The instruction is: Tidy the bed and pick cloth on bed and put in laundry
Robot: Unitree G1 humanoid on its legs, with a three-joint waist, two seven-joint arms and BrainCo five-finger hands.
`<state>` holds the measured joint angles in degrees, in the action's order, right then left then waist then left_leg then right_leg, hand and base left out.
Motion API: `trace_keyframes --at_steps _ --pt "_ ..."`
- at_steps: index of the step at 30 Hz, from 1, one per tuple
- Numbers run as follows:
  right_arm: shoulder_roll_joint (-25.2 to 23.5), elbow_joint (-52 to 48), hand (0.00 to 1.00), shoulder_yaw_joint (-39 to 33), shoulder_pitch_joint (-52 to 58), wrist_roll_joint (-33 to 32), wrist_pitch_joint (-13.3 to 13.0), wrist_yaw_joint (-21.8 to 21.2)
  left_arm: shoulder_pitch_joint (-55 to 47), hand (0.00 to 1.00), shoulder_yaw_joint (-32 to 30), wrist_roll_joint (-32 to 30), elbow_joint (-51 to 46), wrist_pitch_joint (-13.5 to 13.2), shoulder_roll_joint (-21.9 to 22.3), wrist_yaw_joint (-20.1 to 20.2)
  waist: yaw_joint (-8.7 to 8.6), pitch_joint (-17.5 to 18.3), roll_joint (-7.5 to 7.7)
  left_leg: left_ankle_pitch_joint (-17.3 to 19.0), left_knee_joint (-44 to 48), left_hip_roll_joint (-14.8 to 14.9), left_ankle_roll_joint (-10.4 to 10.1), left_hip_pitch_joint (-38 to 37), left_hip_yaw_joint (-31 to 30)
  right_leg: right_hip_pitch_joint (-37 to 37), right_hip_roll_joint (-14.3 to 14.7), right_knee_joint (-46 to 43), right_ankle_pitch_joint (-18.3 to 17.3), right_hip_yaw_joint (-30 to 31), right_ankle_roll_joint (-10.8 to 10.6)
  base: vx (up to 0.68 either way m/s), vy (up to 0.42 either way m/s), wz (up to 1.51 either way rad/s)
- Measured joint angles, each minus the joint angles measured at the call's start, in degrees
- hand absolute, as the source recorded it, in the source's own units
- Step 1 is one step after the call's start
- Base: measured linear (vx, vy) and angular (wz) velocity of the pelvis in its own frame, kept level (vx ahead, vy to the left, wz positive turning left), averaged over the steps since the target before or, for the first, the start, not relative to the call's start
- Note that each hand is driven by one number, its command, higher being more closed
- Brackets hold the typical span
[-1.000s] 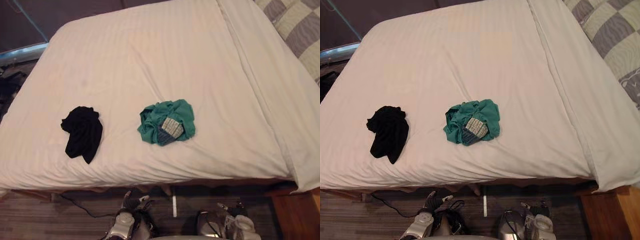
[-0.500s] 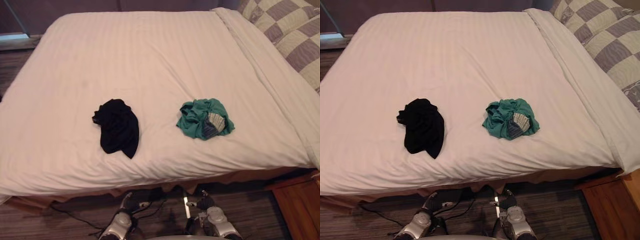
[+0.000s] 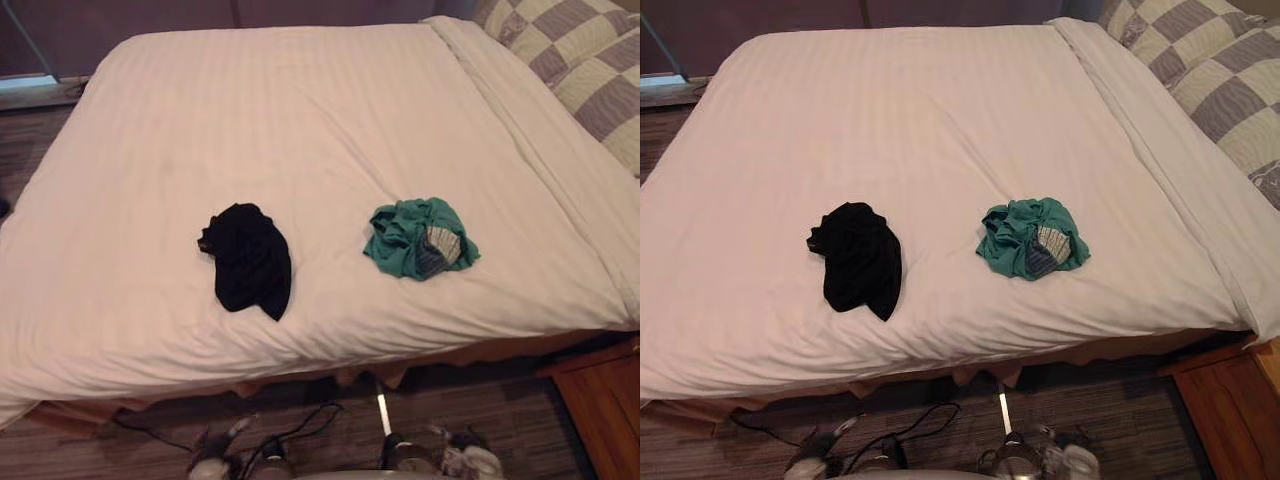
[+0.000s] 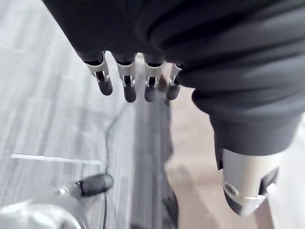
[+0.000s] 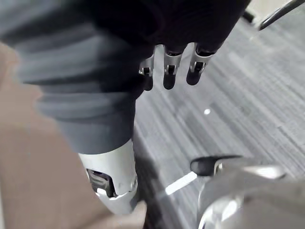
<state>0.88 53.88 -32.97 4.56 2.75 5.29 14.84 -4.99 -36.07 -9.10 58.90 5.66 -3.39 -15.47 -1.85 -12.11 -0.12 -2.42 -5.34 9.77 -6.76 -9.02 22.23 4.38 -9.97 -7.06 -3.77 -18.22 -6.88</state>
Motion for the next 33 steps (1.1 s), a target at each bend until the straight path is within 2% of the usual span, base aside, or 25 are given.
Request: trace_keyframes --at_steps 3,4,7,9,13,17,20,22,26,29,33 --pt "0.04 -8.33 0.0 -2.87 4.11 -0.43 0.26 2.64 -2.25 0.0 -10.06 1.13 -0.96 1.43 -1.39 -1.52 0.62 0.46 -0.62 0.01 -0.07 0.02 0.0 -1.31 1.1 1.54 -0.03 0.42 -0.03 -0.25 0.0 0.04 0.003 0.03" --pt "0.2 -10.39 0.0 -3.29 4.64 -0.43 0.25 3.19 -2.65 0.0 -11.27 1.25 -1.85 1.72 -1.65 -1.73 0.8 0.86 -0.81 0.05 -0.09 0.05 -0.03 -1.29 1.47 1.45 -0.03 0.43 -0.08 -0.24 -0.04 0.0 0.0 0.0" --pt "1.35 -20.73 0.0 -5.08 5.97 0.21 0.29 5.86 -2.98 0.0 -12.22 1.12 -7.16 2.27 -3.66 -3.11 1.3 2.69 -1.68 0.27 -0.53 0.12 -0.1 -0.67 1.58 1.48 -0.07 0.5 -0.65 -0.3 -0.26 -0.07 0.006 0.05" --pt "2.77 -26.1 0.0 -5.03 5.94 2.14 0.33 6.57 -3.61 0.0 -10.16 -0.07 -11.46 2.5 -5.48 -3.72 1.34 3.64 -2.01 0.49 -0.54 0.13 -0.27 -0.69 1.52 1.52 -0.05 0.92 -0.75 -0.31 -0.21 -0.07 0.01 0.04" --pt "9.17 -33.87 0.0 -4.62 5.08 16.77 1.54 7.72 -3.16 0.0 1.59 -9.74 -27.45 2.31 -14.18 -5.4 2.55 5.32 -1.74 0.32 -0.52 0.03 -0.17 -0.34 0.25 1.43 -0.03 1.04 -0.64 -0.55 -0.08 -0.02 0.004 0.07" --pt "16.73 -35.57 0.0 -3.76 1.71 27.92 2.5 7.67 0.34 0.0 7.4 -16.39 -39.01 0.53 -21.32 -7.37 2.53 6.04 -1.51 0.08 -0.12 -0.25 -0.26 0.35 -0.28 1.35 0.03 1.56 0.43 -0.08 -0.35 0.05 0.012 -0.02" --pt "22.51 -36.08 0.0 0.89 -0.64 31.96 2.54 7.24 3.52 0.0 12.15 -18.56 -42.96 -0.58 -24.81 -7.44 2.16 6.04 -1.54 0.07 -0.1 -0.42 -0.25 0.42 -0.2 1.24 -0.02 1.74 0.51 0.48 -0.45 0.04 0.016 -0.02" --pt "26.35 -37.34 0.0 5.67 -3.8 34.11 2.18 6.16 5.58 0.0 16.16 -19.67 -43.58 -2.01 -26.69 -7.37 1.0 6.04 -1.53 0.08 -0.09 -0.44 -0.25 0.61 -0.21 1.1 0.06 1.95 0.53 0.87 -0.48 0.05 0.007 -0.01" --pt "32.22 -37.38 0.0 14.35 -10.61 36.78 1.23 4.86 11.08 0.0 23.76 -20.94 -43.7 -2.92 -28.11 -6.18 0.65 5.34 -1.55 -0.41 -0.06 -0.44 0.44 2.1 -0.02 -1.38 0.08 1.17 0.74 1.55 -0.36 0.03 0.006 -0.04" --pt "33.97 -37.33 0.0 20.47 -18.05 37.18 0.66 4.21 16.61 0.0 29.26 -20.97 -43.18 -3.69 -29.45 -5.65 0.47 2.48 -1.53 -0.82 0.4 -0.45 0.97 3.65 0.65 -4.08 -0.07 -0.41 0.86 3.01 -0.18 -0.05 0.01 -0.12" --pt "34.55 -37.27 0.0 28.6 -32.14 36.25 -0.33 3.88 30.43 0.0 35.43 -20.94 -38.45 -4.2 -30.54 -4.52 0.89 -4.05 -1.47 -1.96 2.25 -0.33 1.99 9.41 1.51 -11.67 -0.43 -3.96 1.63 5.13 0.74 -0.12 0.004 -0.15"
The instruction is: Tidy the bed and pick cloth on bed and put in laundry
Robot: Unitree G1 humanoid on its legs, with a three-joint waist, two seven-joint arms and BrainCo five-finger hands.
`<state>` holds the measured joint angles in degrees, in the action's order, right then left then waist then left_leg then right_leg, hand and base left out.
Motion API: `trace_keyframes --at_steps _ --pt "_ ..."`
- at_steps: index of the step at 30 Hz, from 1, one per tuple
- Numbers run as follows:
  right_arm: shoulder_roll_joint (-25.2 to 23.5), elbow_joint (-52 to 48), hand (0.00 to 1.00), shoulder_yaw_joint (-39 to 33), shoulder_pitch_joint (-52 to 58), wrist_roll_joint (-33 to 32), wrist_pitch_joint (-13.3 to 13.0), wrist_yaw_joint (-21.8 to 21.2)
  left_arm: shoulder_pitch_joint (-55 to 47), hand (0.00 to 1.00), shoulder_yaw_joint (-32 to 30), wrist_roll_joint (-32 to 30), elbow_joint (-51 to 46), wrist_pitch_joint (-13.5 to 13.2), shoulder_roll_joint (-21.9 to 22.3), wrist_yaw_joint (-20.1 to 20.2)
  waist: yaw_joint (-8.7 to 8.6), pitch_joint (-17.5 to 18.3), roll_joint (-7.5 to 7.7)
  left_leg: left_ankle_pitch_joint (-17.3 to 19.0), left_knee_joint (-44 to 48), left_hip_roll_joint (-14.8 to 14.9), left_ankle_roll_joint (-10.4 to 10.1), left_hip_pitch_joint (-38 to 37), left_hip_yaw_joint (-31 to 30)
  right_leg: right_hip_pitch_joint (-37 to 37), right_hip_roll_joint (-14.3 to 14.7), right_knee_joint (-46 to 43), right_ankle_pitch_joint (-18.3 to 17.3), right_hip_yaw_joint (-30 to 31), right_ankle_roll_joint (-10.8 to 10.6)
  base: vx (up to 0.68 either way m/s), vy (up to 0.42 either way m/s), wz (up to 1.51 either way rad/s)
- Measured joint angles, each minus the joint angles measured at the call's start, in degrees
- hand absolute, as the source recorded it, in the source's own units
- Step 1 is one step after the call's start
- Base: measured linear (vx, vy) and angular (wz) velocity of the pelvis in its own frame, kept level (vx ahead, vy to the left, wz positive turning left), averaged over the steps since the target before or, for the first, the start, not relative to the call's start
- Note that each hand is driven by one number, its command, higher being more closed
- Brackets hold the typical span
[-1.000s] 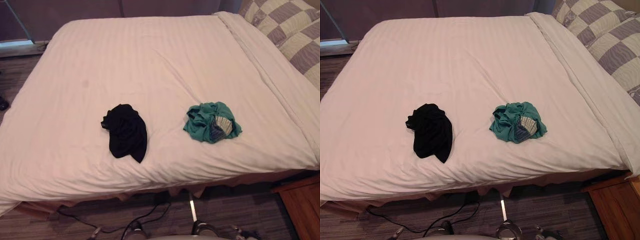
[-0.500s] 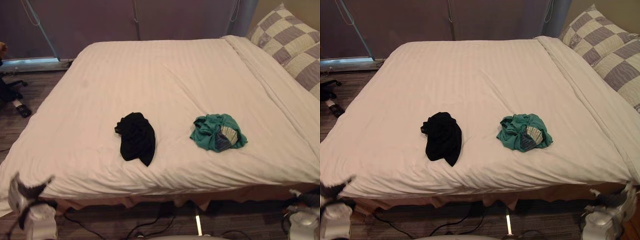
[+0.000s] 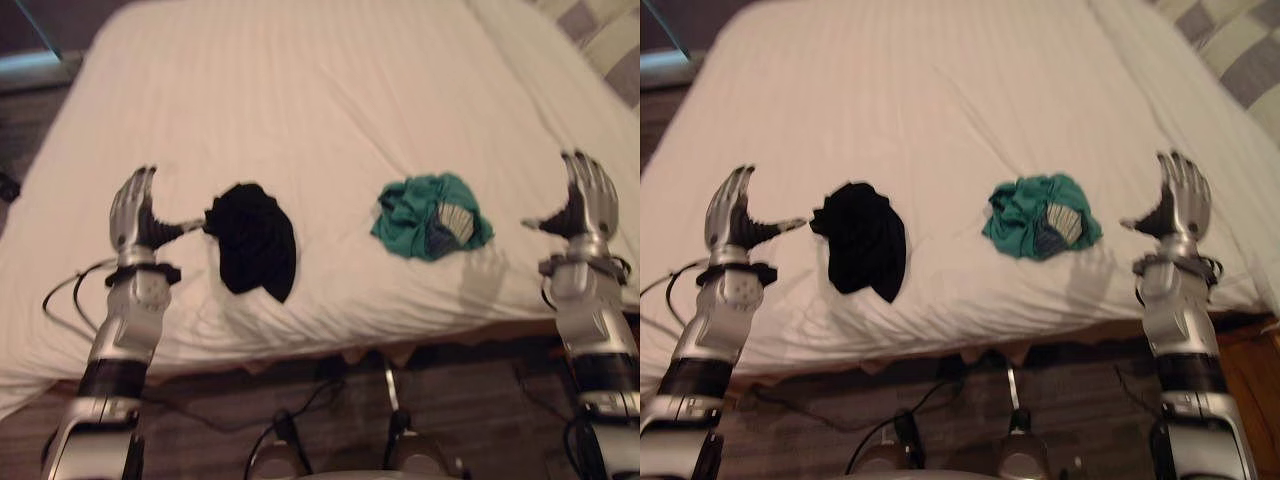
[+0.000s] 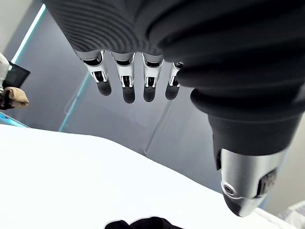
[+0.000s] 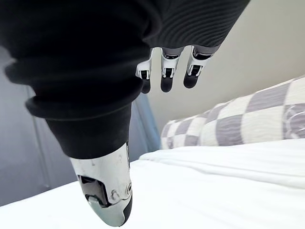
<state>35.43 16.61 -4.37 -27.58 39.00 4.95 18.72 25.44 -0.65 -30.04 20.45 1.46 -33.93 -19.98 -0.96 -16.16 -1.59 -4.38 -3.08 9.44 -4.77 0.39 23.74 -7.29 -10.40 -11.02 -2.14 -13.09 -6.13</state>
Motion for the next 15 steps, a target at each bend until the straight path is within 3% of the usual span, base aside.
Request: trace_keyframes --at_steps 4,5,8,15 --pt "-0.15 -0.05 0.0 2.83 -6.27 -1.29 0.19 0.04 5.68 0.0 2.63 0.03 2.88 0.1 -0.06 0.11 0.08 -4.39 0.15 -0.6 1.31 0.17 0.35 4.3 0.22 -5.16 -0.26 -2.37 0.2 0.87 0.29 -0.06 -0.021 -0.06" --pt "-0.31 -0.09 0.0 3.35 -7.51 -2.03 0.37 0.08 6.52 1.0 3.34 0.01 4.15 0.37 -0.06 0.32 0.07 -5.23 0.3 -0.6 1.93 0.36 0.35 6.19 0.32 -7.25 -0.25 -3.08 0.34 1.16 0.5 -0.02 -0.025 -0.05" --pt "-0.54 -0.54 0.0 4.09 -11.18 -2.47 0.98 0.28 10.43 1.0 5.9 -0.8 10.08 1.47 0.0 1.41 0.05 -8.97 0.8 -0.59 3.43 0.67 0.36 8.66 0.6 -10.17 -0.18 -4.09 0.74 2.33 1.04 0.0 -0.039 -0.09" --pt "-4.34 -2.43 0.0 9.01 -16.19 -2.54 1.97 1.14 22.57 1.0 8.3 -8.94 22.54 3.37 -0.6 2.77 0.07 -10.28 2.06 -0.51 5.68 1.53 0.37 13.95 1.97 -16.01 0.3 -4.92 2.14 4.18 1.66 0.01 -0.024 -0.11"
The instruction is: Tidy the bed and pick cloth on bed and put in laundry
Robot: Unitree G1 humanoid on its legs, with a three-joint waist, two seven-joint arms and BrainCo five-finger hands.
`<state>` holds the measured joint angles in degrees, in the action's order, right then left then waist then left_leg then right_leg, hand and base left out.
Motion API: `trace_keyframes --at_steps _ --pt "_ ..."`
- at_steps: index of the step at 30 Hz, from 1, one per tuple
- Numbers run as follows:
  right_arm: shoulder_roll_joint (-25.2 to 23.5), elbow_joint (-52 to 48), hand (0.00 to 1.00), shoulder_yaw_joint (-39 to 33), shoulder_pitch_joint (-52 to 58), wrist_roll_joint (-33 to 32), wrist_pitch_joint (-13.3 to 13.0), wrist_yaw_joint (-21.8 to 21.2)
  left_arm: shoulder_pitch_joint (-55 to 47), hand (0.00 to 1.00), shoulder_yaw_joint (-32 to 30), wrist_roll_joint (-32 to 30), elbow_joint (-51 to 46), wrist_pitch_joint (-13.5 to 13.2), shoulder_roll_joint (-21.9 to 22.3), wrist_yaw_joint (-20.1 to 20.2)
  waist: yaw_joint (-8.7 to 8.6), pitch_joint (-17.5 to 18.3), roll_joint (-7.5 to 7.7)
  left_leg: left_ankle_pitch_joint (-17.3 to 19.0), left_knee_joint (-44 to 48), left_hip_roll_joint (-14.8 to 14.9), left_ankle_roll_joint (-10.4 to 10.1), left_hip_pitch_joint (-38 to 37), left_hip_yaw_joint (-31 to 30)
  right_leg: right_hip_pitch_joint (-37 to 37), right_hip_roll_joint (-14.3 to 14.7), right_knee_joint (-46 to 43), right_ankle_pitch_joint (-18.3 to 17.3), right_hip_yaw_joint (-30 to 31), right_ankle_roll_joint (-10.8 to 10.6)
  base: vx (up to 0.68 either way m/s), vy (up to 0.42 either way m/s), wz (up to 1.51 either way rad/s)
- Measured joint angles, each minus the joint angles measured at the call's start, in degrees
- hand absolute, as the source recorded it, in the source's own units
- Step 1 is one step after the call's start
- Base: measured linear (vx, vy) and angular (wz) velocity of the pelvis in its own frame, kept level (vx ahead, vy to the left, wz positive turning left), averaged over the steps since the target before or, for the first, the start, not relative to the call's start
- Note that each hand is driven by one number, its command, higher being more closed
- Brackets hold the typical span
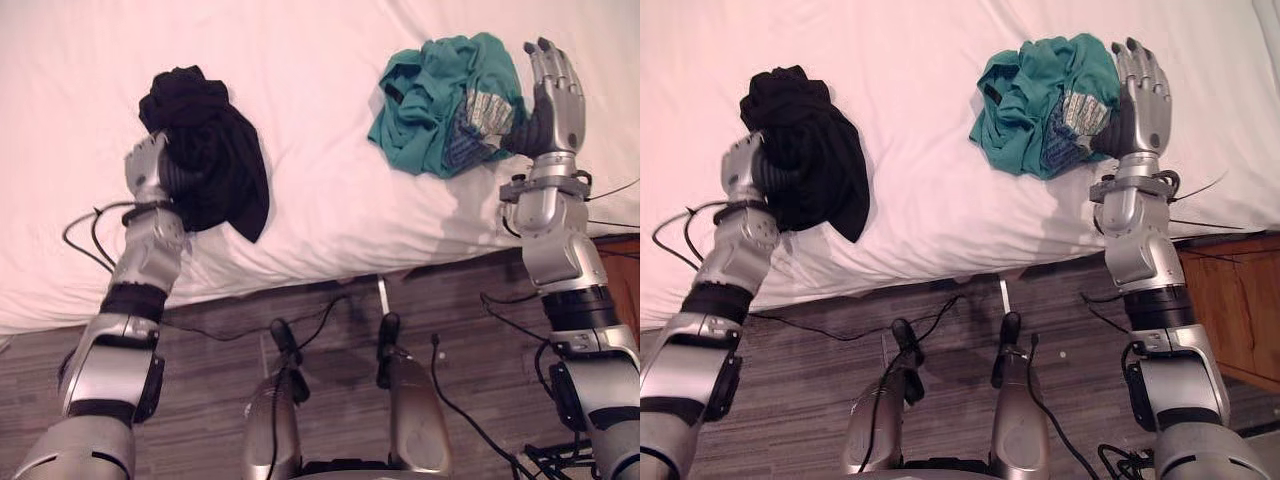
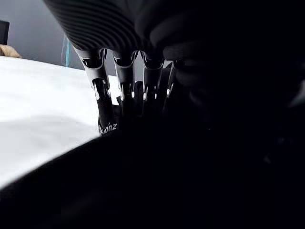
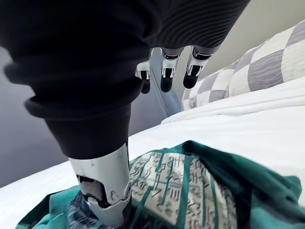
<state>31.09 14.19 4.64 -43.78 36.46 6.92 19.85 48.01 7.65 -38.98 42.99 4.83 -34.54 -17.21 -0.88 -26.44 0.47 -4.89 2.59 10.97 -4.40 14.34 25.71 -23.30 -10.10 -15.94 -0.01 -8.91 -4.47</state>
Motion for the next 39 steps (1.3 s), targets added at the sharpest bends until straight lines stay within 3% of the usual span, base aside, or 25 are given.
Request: trace_keyframes --at_steps 5,6,13,16,20,23,26,30,31,33,36,39 --pt "-1.14 0.32 0.0 4.39 -3.7 0.01 -0.07 -0.4 1.15 1.0 0.98 -2.21 0.4 -0.43 0.13 0.82 0.08 -0.02 0.02 0.0 1.12 0.29 0.0 2.41 -0.07 -2.08 0.05 -0.13 0.46 0.06 -0.41 -0.01 -0.027 0.0" --pt "-1.51 1.06 1.0 5.36 -4.05 -0.05 -0.15 -1.15 1.15 1.0 0.98 -2.16 0.4 -0.51 0.5 0.82 0.1 -0.02 0.02 0.0 1.39 0.31 0.01 3.01 -0.52 -2.19 -0.07 -0.12 0.5 -0.26 -0.47 0.0 -0.012 0.1" --pt "-1.14 19.45 1.0 7.7 -9.14 -4.48 -1.87 -2.26 0.74 1.0 0.94 3.86 -2.2 -2.97 3.01 0.07 1.64 -0.24 -0.49 -0.58 1.19 -0.22 0.43 5.16 -2.76 -2.89 -0.88 -0.12 0.55 -2.13 -0.55 0.04 -0.012 0.17" --pt "1.74 28.42 1.0 6.77 -13.39 -9.09 -3.41 -3.08 -3.06 1.0 0.89 10.17 -6.59 -4.78 5.65 -0.87 1.75 -0.97 -1.88 -0.62 1.35 -1.08 0.48 4.57 -5.12 -0.38 -2.04 -0.15 0.23 -4.63 -1.0 0.09 -0.001 0.37" --pt "2.99 32.18 1.0 2.19 -11.6 -14.28 -4.2 -4.8 -13.77 1.0 0.62 16.59 -16.73 -7.28 9.33 -0.87 1.98 -1.23 -2.38 -0.6 1.36 -1.94 0.48 2.84 -7.0 2.87 -3.09 -0.25 -0.67 -5.98 -2.02 0.07 -0.005 0.33" --pt "2.8 27.77 1.0 -4.37 -3.51 -17.98 -4.23 -5.04 -24.71 1.0 -1.18 20.41 -24.81 -8.92 13.25 -0.52 2.27 -1.5 -2.9 -0.04 1.28 -2.38 0.58 0.65 -8.2 6.62 -3.37 0.16 -1.91 -7.05 -2.34 0.09 -0.026 0.32" --pt "-2.95 14.49 1.0 -12.0 11.58 -21.2 -4.32 -4.71 -35.55 1.0 -3.64 22.98 -28.21 -9.14 17.14 0.71 1.97 -1.35 -2.79 0.0 -1.06 -3.09 0.56 -5.29 -8.13 12.01 -3.54 0.94 -2.94 -7.29 -2.94 0.08 -0.04 0.05" --pt "-17.51 3.31 1.0 -18.63 35.22 -24.33 -6.57 -3.63 -47.78 1.0 -6.2 25.94 -28.35 -8.64 22.77 2.82 1.26 6.42 -2.18 -0.01 -5.92 -3.49 0.23 -11.09 -6.1 15.88 -2.72 3.8 -3.54 -6.49 -3.26 0.14 -0.029 -0.19" --pt "-19.22 2.75 1.0 -18.96 37.81 -24.7 -6.52 -3.7 -49.03 1.0 -6.23 26.05 -28.41 -8.5 23.22 3.2 1.05 7.48 -1.94 0.0 -6.44 -3.49 0.22 -12.01 -5.78 16.6 -2.54 4.31 -3.57 -6.33 -3.31 0.17 -0.024 -0.24" --pt "-25.16 2.09 1.0 -19.37 47.14 -25.19 -6.55 -5.31 -53.75 1.0 -7.41 27.39 -29.41 -8.31 25.59 4.8 -0.02 11.73 -0.67 0.28 -7.9 -3.36 -0.14 -14.53 -4.8 18.59 -1.82 6.17 -3.56 -5.25 -3.38 0.18 -0.021 -0.24" --pt "-30.04 -1.21 1.0 -19.07 56.65 -25.56 -6.51 -7.79 -57.44 1.0 -8.36 30.28 -31.19 -7.81 29.22 5.83 -1.37 13.84 0.2 1.12 -7.91 -3.09 -0.81 -16.64 -4.34 20.9 -1.38 7.51 -3.48 -4.82 -3.48 0.13 -0.016 -0.16" --pt "-31.37 -2.96 1.0 -16.95 62.12 -25.83 -6.6 -9.12 -60.72 1.0 -8.35 32.42 -33.81 -7.78 31.96 6.07 -1.47 14.71 0.32 1.63 -7.91 -2.86 -1.04 -18.23 -3.68 22.2 -1.02 8.16 -3.43 -4.18 -3.52 0.05 0.0 -0.14"
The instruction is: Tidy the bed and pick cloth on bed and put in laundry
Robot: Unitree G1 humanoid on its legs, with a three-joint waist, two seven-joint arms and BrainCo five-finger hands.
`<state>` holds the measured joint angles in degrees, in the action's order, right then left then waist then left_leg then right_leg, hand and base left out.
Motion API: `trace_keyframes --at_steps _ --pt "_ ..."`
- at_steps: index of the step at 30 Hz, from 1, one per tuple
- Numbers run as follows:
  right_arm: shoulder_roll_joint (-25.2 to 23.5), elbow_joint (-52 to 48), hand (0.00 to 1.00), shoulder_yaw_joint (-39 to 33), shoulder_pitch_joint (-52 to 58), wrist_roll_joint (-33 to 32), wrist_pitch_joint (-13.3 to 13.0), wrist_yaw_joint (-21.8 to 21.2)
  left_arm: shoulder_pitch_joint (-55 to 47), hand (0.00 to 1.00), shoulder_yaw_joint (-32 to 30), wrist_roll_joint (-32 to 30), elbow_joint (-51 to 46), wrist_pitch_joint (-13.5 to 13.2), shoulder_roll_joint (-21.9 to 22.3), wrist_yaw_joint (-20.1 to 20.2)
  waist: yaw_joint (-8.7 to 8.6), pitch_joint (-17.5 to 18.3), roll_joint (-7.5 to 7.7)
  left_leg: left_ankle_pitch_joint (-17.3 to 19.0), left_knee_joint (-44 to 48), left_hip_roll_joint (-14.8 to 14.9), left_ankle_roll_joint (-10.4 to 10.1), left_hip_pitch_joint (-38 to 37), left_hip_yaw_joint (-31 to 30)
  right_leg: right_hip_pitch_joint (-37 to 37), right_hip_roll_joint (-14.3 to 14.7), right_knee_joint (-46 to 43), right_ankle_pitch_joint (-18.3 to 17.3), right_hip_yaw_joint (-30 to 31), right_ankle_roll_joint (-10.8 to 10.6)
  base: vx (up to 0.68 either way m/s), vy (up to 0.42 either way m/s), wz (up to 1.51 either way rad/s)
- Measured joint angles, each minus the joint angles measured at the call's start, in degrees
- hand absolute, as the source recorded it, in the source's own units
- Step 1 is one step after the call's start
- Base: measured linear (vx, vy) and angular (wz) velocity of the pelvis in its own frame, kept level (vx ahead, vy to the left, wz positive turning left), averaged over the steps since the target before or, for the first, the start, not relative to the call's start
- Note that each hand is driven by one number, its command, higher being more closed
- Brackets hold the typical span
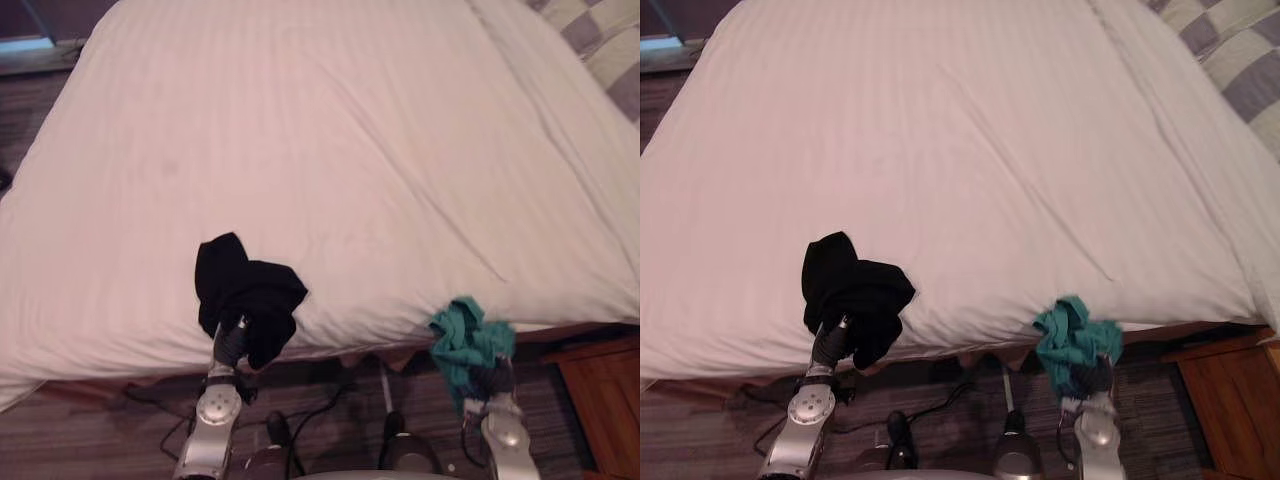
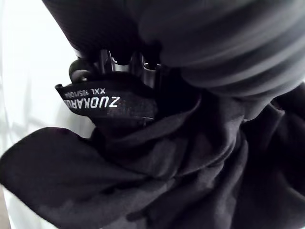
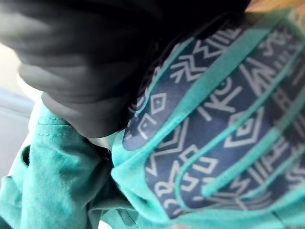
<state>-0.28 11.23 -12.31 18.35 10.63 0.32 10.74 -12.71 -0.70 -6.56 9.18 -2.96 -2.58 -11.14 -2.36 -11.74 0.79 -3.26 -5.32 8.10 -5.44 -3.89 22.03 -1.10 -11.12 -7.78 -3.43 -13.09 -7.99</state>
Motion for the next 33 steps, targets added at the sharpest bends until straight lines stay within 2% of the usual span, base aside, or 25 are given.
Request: trace_keyframes --at_steps 2,5,7,8,10,11,12,14,15,16,17,18,19,20,21,22,23,24,25,26,27,28,29,30,33 --pt "-0.44 0.6 1.0 3.21 2.38 -0.02 0.01 -1.03 -2.63 1.0 0.03 3.64 -0.03 -0.01 2.28 -0.03 -0.02 1.07 -0.29 0.02 0.01 0.05 -0.02 -0.82 0.11 0.7 0.12 0.16 0.02 0.18 -0.02 0.04 0.002 -0.08" --pt "-0.37 3.51 1.0 6.75 1.67 -0.08 0.02 -1.11 -5.14 1.0 -0.1 7.82 1.2 -0.02 3.23 -0.1 0.36 2.18 -1.01 -0.02 0.0 0.08 0.0 -0.89 -0.79 1.37 0.11 0.26 0.05 -0.95 0.01 -0.03 -0.006 0.16" --pt "-0.42 5.38 1.0 8.02 0.95 -1.03 0.05 -0.99 -5.08 1.0 -0.89 10.9 2.74 -0.01 4.38 -0.05 0.66 2.64 -1.7 -0.12 0.33 -0.18 -0.16 1.26 -4.44 2.92 -0.41 0.74 -0.21 -4.72 -0.3 -0.06 -0.015 0.98" --pt "-0.39 6.31 1.0 8.2 0.39 -1.18 0.06 -0.89 -5.01 1.0 -1.95 12.14 3.03 -0.03 5.16 -0.08 0.93 2.77 -1.98 0.13 0.43 -0.34 0.15 3.21 -6.58 4.2 -0.86 0.76 -0.49 -9.2 -0.57 -0.02 -0.003 1.79" --pt "-0.45 7.56 1.0 7.25 -0.47 -2.22 0.04 -0.44 -4.16 1.0 -3.36 13.44 5.09 -0.06 5.07 -0.06 1.6 3.14 -1.47 3.3 2.16 0.79 5.22 5.87 1.26 7.2 -2.36 2.17 -0.15 -18.7 -0.63 0.01 0.015 2.34" --pt "-0.38 8.59 1.0 6.15 -1.35 -3.27 0.04 -0.03 -3.39 1.0 -5.15 13.83 7.45 -0.04 5.17 -0.11 1.65 3.58 -0.67 5.54 6.09 2.7 8.75 7.72 12.52 9.13 -3.74 3.08 -0.1 -24.87 -0.89 0.07 0.073 2.69" --pt "0.9 10.39 1.0 4.67 -3.06 -3.6 0.09 0.89 -2.91 1.0 -6.91 14.48 9.91 0.15 5.39 -0.22 1.68 3.92 -1.21 6.6 13.38 7.94 11.16 8.97 26.27 10.44 -4.08 2.55 -0.14 -30.27 -0.95 0.1 0.1 2.55" --pt "3.05 11.5 1.0 2.85 -4.39 -5.43 0.19 2.52 -3.53 1.0 -9.02 15.86 12.17 0.67 5.51 -0.5 1.41 4.95 -3.56 5.0 20.78 13.27 12.81 8.64 39.69 13.79 -3.82 1.89 -0.48 -38.69 -1.47 0.18 0.173 2.52" --pt "3.8 12.65 1.0 0.86 -3.83 -6.26 0.9 4.0 -4.06 1.0 -9.91 16.14 12.41 0.9 5.55 -0.88 1.35 5.05 -3.98 4.1 21.29 12.41 10.07 9.3 39.56 16.43 -4.42 0.44 -0.42 -45.06 -1.57 0.19 0.213 2.52" --pt "3.55 12.8 1.0 0.08 -3.23 -6.77 1.61 4.4 -4.25 1.0 -10.79 16.13 12.26 0.9 5.52 -1.03 1.82 4.9 -3.58 4.22 20.86 11.08 10.16 10.15 37.45 16.98 -5.54 -1.4 -0.41 -47.37 -1.57 0.14 0.205 2.15" --pt "2.62 12.81 1.0 -1.49 -2.19 -7.29 2.34 4.46 -4.99 1.0 -12.52 16.13 12.04 0.9 5.5 -1.31 2.25 5.12 -3.26 4.63 19.72 8.9 10.77 11.41 34.43 17.19 -8.41 -6.95 -0.41 -50.17 -1.56 0.14 0.253 1.6" --pt "1.77 12.83 1.0 -2.96 -1.7 -7.65 2.67 4.41 -6.15 1.0 -15.01 16.12 11.98 1.13 5.39 -1.33 1.8 4.33 -1.86 5.19 18.86 6.2 11.52 12.33 30.04 16.83 -14.45 -18.72 0.5 -51.65 -0.17 0.13 0.263 1.62" --pt "1.19 12.91 1.0 -3.48 -1.51 -7.81 2.79 4.38 -6.26 1.0 -15.79 16.1 11.98 1.38 5.21 -1.38 1.41 3.8 -1.25 5.42 18.59 5.04 11.63 12.5 27.19 16.38 -17.1 -24.7 2.25 -51.01 2.85 0.12 0.247 1.69" --pt "0.48 13.18 1.0 -3.66 -1.19 -7.87 2.88 4.37 -6.19 1.0 -15.93 16.07 11.93 1.57 4.47 -1.49 0.92 3.53 -0.54 5.6 18.29 3.82 11.77 12.97 23.25 14.74 -19.34 -31.76 4.45 -46.99 8.91 0.11 0.157 1.83" --pt "-0.49 13.23 1.0 -3.48 -1.1 -8.08 2.87 4.17 -5.85 1.0 -15.51 16.08 11.91 1.61 3.32 -1.54 0.01 3.02 -0.36 5.59 17.73 3.16 11.8 13.85 18.3 10.13 -17.87 -37.95 -0.43 -37.03 9.12 0.12 0.102 2.27" --pt "-1.21 13.2 1.0 -3.38 -1.02 -8.96 2.85 4.13 -5.07 1.0 -15.11 16.13 12.13 1.87 2.27 -1.72 -0.21 3.03 0.25 5.43 16.58 1.85 11.83 13.87 13.75 4.65 -12.67 -39.88 -5.73 -25.0 6.49 0.17 0.027 2.22" --pt "-1.41 13.2 1.0 -3.37 -0.74 -10.23 2.79 4.2 -4.43 1.0 -14.86 16.21 12.56 1.87 2.14 -1.88 -0.44 3.06 0.35 4.93 15.22 0.43 11.78 13.38 10.39 2.27 -9.18 -38.92 -8.38 -18.91 5.06 0.15 -0.025 2.27" --pt "-1.56 13.19 1.0 -3.38 -0.1 -11.06 2.55 4.32 -3.48 1.0 -14.11 16.6 13.38 1.74 2.34 -2.1 -0.66 3.07 0.43 3.94 13.21 -1.89 11.55 12.39 6.3 -0.1 -5.87 -35.87 -11.16 -13.5 4.64 0.17 -0.032 1.89" --pt "-1.59 13.2 1.0 -3.39 0.15 -11.49 2.43 4.35 -3.2 1.0 -13.28 17.06 13.88 1.67 2.35 -2.31 -0.86 3.05 0.49 3.5 12.06 -3.33 11.39 11.79 4.2 -1.32 -4.45 -33.73 -12.45 -10.95 4.46 0.21 -0.038 2.27" --pt "-1.62 13.18 1.0 -3.4 0.67 -12.34 2.24 4.58 -3.07 1.0 -11.67 17.22 15.17 1.51 2.41 -2.63 -1.77 2.99 0.45 2.86 10.07 -6.2 10.64 10.91 -0.37 -4.31 -1.31 -28.53 -14.43 -3.78 3.13 0.23 -0.07 2.58" --pt "-1.98 13.17 1.0 -3.07 0.81 -13.28 2.1 5.17 -2.24 1.0 -9.91 17.16 17.59 1.51 2.25 -2.66 -2.65 2.69 0.35 2.35 8.18 -7.92 9.88 9.68 -3.32 -6.54 2.48 -22.58 -15.0 6.58 1.43 0.19 -0.089 2.55" --pt "-2.23 13.16 1.0 -2.96 0.87 -13.8 2.04 5.4 -2.2 1.0 -9.34 17.17 18.35 1.52 2.16 -2.65 -3.06 2.47 0.58 2.06 7.47 -8.45 9.45 9.02 -3.7 -6.37 3.46 -20.1 -14.72 9.44 0.77 0.13 -0.121 2.47" --pt "-2.5 13.19 1.0 -2.93 1.21 -14.7 1.65 5.61 -2.07 1.0 -7.94 17.16 19.3 1.51 1.73 -2.6 -3.41 2.12 0.17 1.41 6.42 -9.45 9.28 7.87 -4.19 -5.53 3.95 -15.0 -13.27 13.39 -0.08 0.06 -0.088 1.3" --pt "-3.15 9.83 1.0 1.41 1.56 -16.77 -1.49 5.69 -0.7 1.0 0.13 17.0 21.31 1.48 5.83 -1.4 3.37 3.69 -1.16 -0.4 -0.31 -9.16 8.22 0.26 -1.18 3.7 4.18 -2.12 -4.15 11.94 2.49 0.04 -0.061 0.87" --pt "-3.15 9.83 1.0 1.41 1.57 -16.77 -1.49 5.69 -0.71 1.0 0.13 17.0 21.31 1.48 5.83 -1.4 3.37 3.71 -1.11 -0.39 -0.32 -9.15 8.23 0.26 -1.17 3.7 4.17 -2.15 -4.15 11.94 2.48 0.0 0.0 0.0"
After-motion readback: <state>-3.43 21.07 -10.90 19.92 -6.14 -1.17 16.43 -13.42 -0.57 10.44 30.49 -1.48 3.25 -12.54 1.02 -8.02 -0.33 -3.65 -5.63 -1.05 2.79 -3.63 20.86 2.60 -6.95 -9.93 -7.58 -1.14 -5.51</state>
